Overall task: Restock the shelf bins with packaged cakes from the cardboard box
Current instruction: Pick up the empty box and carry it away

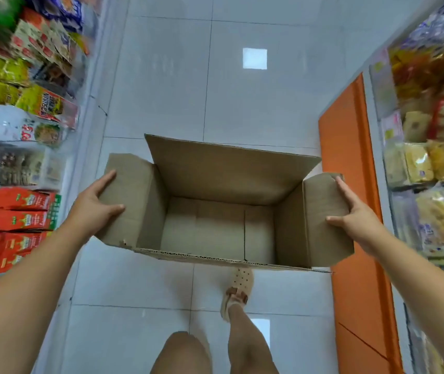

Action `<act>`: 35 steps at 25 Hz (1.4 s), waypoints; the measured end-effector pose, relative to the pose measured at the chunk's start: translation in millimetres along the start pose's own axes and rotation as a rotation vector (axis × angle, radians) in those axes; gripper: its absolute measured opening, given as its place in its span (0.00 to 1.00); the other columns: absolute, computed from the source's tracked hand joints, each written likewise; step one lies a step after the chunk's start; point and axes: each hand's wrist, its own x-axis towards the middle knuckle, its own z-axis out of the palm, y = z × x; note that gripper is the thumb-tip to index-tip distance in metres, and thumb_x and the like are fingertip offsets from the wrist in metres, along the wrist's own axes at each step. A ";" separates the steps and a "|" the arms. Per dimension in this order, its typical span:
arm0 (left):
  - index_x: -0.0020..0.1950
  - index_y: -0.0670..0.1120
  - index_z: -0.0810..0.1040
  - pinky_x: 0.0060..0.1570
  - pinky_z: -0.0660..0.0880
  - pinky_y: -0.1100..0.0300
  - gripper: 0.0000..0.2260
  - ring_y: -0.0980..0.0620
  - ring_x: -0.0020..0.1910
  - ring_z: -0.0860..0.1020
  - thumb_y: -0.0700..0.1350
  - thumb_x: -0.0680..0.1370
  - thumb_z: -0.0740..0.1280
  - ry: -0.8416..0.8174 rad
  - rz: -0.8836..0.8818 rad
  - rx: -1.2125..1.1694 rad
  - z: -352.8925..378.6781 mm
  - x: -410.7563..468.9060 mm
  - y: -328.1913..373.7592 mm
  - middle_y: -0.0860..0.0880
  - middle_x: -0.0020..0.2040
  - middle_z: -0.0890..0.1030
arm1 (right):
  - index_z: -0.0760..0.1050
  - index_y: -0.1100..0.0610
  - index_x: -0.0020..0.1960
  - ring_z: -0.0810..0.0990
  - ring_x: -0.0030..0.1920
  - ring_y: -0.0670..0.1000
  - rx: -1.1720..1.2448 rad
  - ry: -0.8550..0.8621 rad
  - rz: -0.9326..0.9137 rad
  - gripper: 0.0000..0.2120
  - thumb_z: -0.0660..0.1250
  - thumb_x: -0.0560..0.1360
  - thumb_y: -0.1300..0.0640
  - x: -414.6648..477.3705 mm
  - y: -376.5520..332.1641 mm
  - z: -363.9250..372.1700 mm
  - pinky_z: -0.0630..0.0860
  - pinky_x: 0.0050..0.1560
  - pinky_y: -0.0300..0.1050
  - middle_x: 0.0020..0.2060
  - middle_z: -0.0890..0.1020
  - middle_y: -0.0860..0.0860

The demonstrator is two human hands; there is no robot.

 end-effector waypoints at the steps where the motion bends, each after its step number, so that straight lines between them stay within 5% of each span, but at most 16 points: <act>1: 0.71 0.68 0.67 0.62 0.73 0.49 0.37 0.43 0.64 0.73 0.36 0.72 0.74 0.003 0.004 -0.004 -0.7 27.5 18.8 0.48 0.73 0.68 | 0.57 0.42 0.77 0.64 0.71 0.49 -0.001 -0.002 0.008 0.43 0.68 0.72 0.73 26.7 -19.2 -3.6 0.66 0.68 0.47 0.76 0.59 0.43; 14: 0.71 0.67 0.67 0.59 0.71 0.57 0.36 0.50 0.60 0.73 0.35 0.73 0.73 -0.100 0.099 0.053 24.1 357.3 258.6 0.52 0.72 0.71 | 0.56 0.41 0.77 0.68 0.64 0.44 0.034 0.164 0.099 0.43 0.67 0.73 0.73 311.6 -177.0 -51.2 0.69 0.51 0.33 0.76 0.60 0.43; 19: 0.70 0.69 0.66 0.64 0.71 0.53 0.36 0.51 0.61 0.72 0.36 0.73 0.73 -0.125 0.132 0.110 66.3 460.2 351.2 0.52 0.72 0.70 | 0.56 0.39 0.76 0.71 0.66 0.50 0.078 0.214 0.141 0.44 0.68 0.72 0.72 417.1 -194.9 -90.3 0.72 0.56 0.41 0.74 0.64 0.47; 28: 0.64 0.77 0.65 0.68 0.71 0.48 0.39 0.51 0.65 0.73 0.37 0.72 0.74 -0.216 0.249 0.199 180.5 648.7 485.3 0.58 0.71 0.71 | 0.53 0.39 0.77 0.66 0.69 0.44 0.010 0.333 0.241 0.44 0.68 0.73 0.70 591.2 -207.3 -147.9 0.64 0.62 0.36 0.75 0.63 0.45; 35: 0.62 0.79 0.65 0.68 0.70 0.50 0.39 0.54 0.66 0.73 0.37 0.71 0.74 -0.328 0.369 0.236 277.3 765.0 566.5 0.64 0.68 0.72 | 0.51 0.24 0.68 0.69 0.70 0.49 0.103 0.466 0.344 0.48 0.69 0.72 0.69 674.4 -189.0 -179.2 0.69 0.69 0.52 0.75 0.64 0.45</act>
